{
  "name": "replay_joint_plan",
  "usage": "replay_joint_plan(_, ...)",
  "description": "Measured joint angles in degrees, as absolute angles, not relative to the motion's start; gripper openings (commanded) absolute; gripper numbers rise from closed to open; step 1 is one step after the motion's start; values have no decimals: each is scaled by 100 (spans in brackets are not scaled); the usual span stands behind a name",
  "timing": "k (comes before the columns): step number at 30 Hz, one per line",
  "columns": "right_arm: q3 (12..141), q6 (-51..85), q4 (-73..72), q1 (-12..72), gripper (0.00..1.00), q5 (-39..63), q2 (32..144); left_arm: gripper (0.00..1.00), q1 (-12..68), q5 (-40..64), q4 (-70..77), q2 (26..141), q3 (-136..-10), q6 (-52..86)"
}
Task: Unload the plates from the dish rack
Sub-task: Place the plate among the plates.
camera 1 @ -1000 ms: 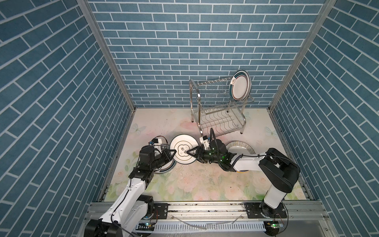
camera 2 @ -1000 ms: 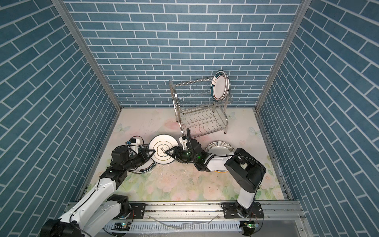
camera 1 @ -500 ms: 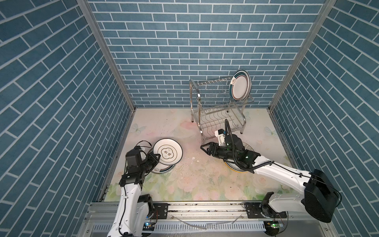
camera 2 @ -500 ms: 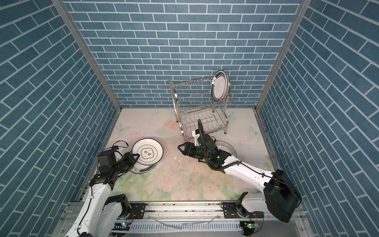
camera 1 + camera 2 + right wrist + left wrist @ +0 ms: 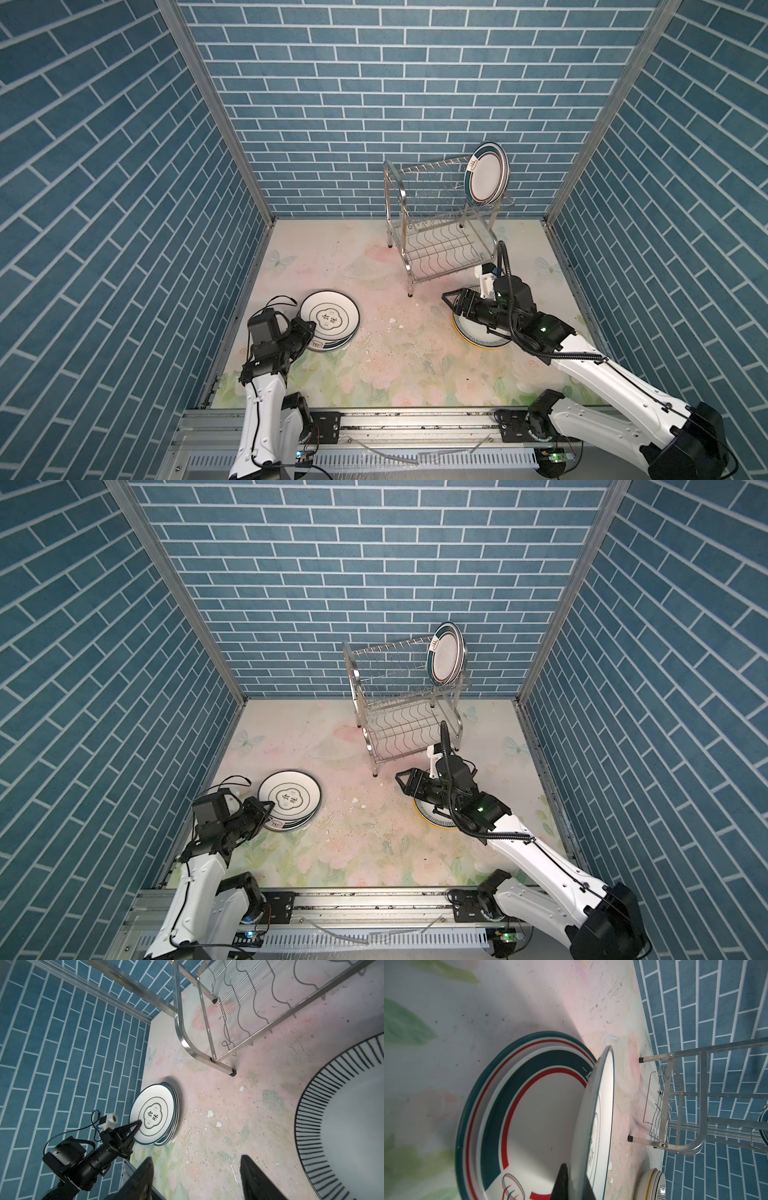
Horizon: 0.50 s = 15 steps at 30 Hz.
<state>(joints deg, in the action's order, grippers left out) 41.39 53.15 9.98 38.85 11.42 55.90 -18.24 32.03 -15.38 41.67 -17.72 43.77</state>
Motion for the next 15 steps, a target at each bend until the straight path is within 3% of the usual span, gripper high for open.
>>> replay_joint_plan(15,4128,5129,1457,3625,67,1083,5356,4,-2095,3240,-1511,4241,-1737,4235)
